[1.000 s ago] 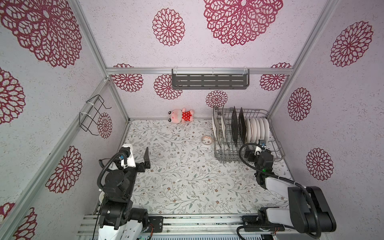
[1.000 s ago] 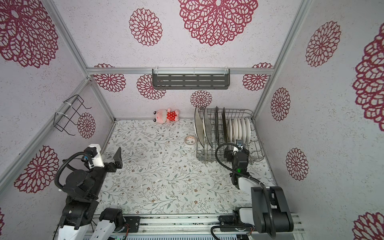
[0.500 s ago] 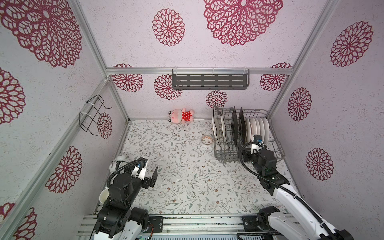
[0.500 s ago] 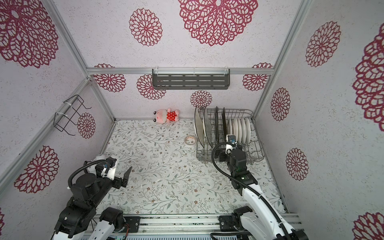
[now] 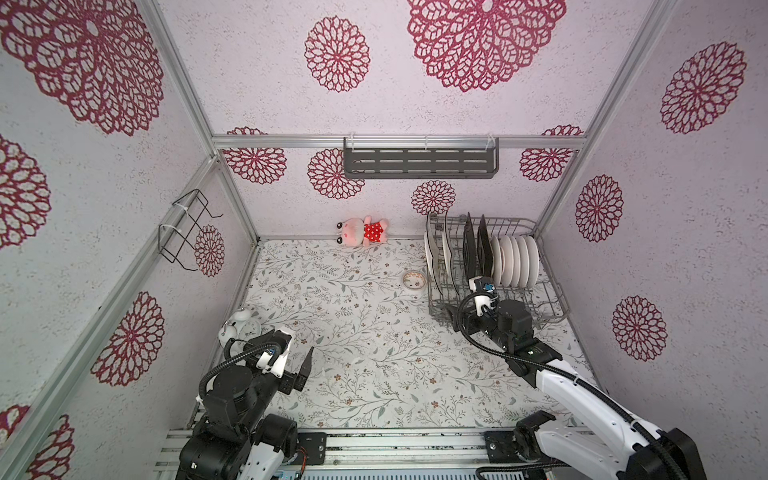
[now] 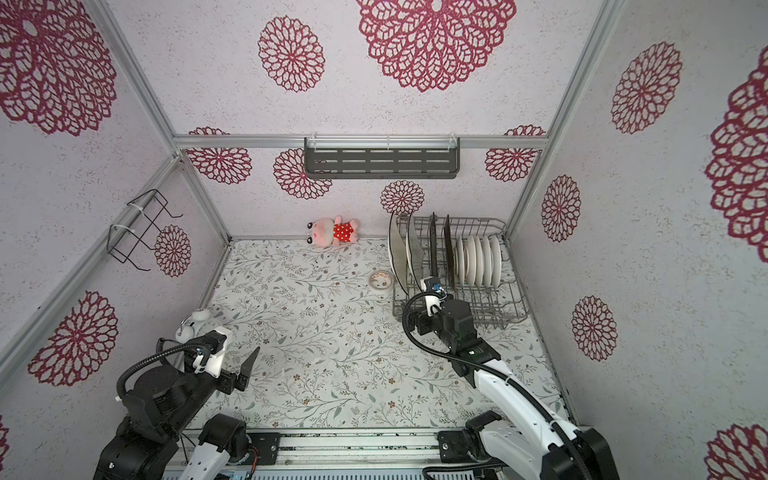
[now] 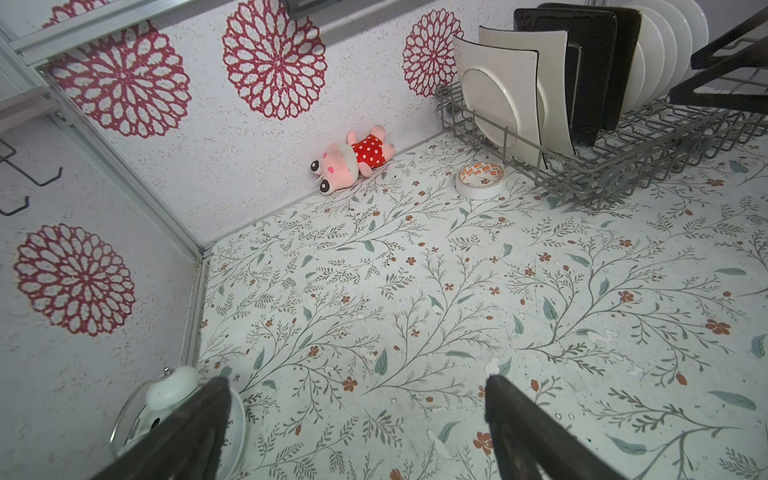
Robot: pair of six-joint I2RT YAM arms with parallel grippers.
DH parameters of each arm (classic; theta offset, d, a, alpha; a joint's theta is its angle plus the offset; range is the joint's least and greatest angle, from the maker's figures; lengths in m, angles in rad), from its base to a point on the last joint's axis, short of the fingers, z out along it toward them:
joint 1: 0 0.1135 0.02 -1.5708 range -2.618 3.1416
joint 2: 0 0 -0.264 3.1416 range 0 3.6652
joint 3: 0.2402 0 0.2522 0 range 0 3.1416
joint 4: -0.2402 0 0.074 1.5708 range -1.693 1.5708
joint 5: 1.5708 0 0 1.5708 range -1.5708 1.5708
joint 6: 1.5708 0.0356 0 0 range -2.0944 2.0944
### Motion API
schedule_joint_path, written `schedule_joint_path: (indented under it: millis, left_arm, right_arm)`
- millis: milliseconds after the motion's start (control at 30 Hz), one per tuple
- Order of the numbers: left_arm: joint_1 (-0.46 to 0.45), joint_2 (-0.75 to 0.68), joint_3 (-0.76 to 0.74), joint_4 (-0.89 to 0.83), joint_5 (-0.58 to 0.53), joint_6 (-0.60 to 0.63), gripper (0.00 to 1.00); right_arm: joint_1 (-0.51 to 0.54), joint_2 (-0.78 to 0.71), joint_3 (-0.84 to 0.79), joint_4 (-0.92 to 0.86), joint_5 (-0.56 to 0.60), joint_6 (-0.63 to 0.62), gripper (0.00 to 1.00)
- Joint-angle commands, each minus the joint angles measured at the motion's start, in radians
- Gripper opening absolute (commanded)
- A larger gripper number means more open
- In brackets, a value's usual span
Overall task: Unload the plates from the dish rack
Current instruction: 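Raise the left arm slightly while moving the right gripper toward the dish rack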
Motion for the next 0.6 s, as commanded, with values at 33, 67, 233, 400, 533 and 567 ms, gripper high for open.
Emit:
schedule_joint_path:
  millis: [33,67,233,400,533,567]
  left_arm:
    - [-0.007,-0.053,-0.040,-0.001,0.039,0.021,0.97]
    - [-0.006,-0.065,-0.043,0.003,0.018,0.014,0.97]
    - [-0.007,-0.139,-0.055,0.049,-0.117,-0.087,0.97]
    - [-0.006,-0.174,-0.080,0.069,-0.073,-0.088,0.97]
    - [-0.006,-0.183,-0.083,0.079,-0.135,-0.113,0.97]
    - [-0.006,-0.182,-0.085,0.080,-0.136,-0.113,0.97]
  right_arm:
    - [0.013,0.045,-0.031,0.204,0.006,-0.061,0.98]
    - [0.019,0.071,-0.033,0.225,0.016,-0.070,0.98]
    - [0.045,0.207,-0.065,0.450,0.031,-0.065,0.95]
    - [0.056,0.338,-0.063,0.619,0.058,-0.081,0.94]
    - [0.055,0.431,-0.029,0.678,0.077,-0.100,0.94]
    - [0.055,0.457,-0.023,0.704,0.084,-0.101,0.94]
